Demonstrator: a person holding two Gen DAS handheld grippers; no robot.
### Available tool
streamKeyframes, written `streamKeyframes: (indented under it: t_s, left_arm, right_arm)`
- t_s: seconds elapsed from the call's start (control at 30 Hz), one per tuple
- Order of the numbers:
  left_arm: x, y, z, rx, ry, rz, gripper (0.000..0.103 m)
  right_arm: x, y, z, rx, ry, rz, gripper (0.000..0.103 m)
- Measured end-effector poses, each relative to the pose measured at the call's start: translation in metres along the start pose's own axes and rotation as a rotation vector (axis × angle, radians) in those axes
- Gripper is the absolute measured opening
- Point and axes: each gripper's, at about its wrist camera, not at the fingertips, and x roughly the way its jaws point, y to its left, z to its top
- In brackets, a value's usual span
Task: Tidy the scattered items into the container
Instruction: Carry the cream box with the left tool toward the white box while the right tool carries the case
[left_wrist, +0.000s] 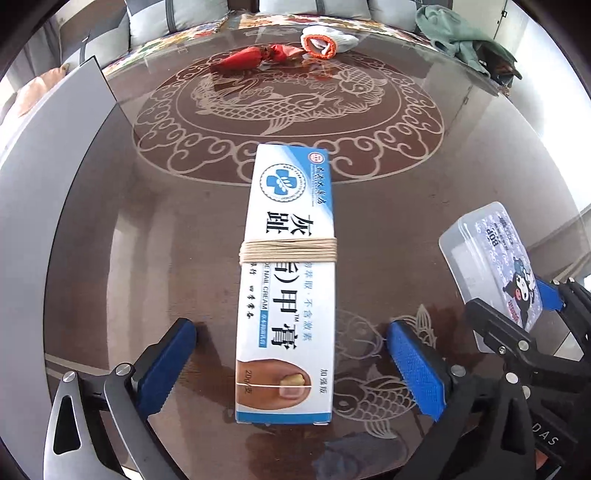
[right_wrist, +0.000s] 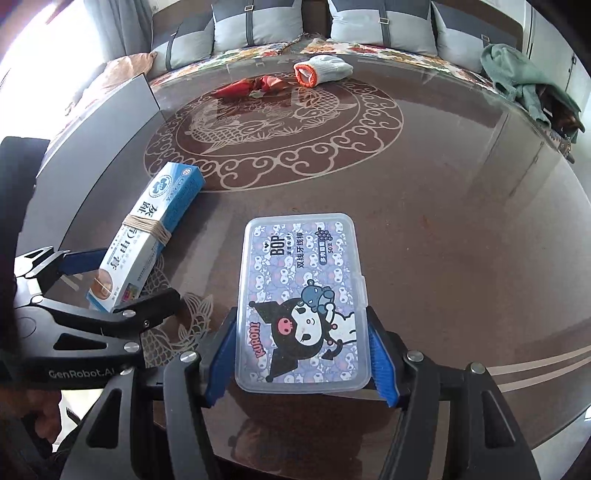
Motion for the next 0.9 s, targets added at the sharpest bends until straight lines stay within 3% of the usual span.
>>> streamKeyframes:
  t_s: [0.23,0.33,0.47,0.57,0.73,0.87,0.9]
  left_arm:
    - [-0.003,0.010,0.001,-0.025,0.030,0.011,0.103]
    - [-0.004,0.011,0.000,-0.022,0.000,0.007,0.103]
    - [-0.004,0.022,0.008,0.009,0.108,-0.001,0.103]
    - [-0.010,0.031,0.010,-0.007,0.087,-0.007,0.103]
    - [-0.011,0.030,0.001,0.054,0.080,0.016,0.103]
    - [-0.015,0.026,-0.002,0.087,0.063,0.024,0.103]
    - [-0.017,0.027,-0.003,0.085,0.059,0.016,0.098]
  right_arm:
    - [-0.001,-0.002,0.001,0.091,-0.017,-0.030,0.064]
    - [-0.001,-0.001,0.000,0.104,-0.030,-0.044,0.064]
    - [-0.001,0.000,0.000,0.084,-0.040,-0.043,0.065]
    - [0.001,0.002,0.006,0.039,-0.012,-0.023,0.065]
    - [-0.004,0.003,0.009,0.036,-0.060,-0.021,0.065]
    - [0.004,0.002,0.011,0.028,-0.021,-0.021,0.063]
    - [0.004,0.002,0.011,0.016,-0.016,-0.034,0.062]
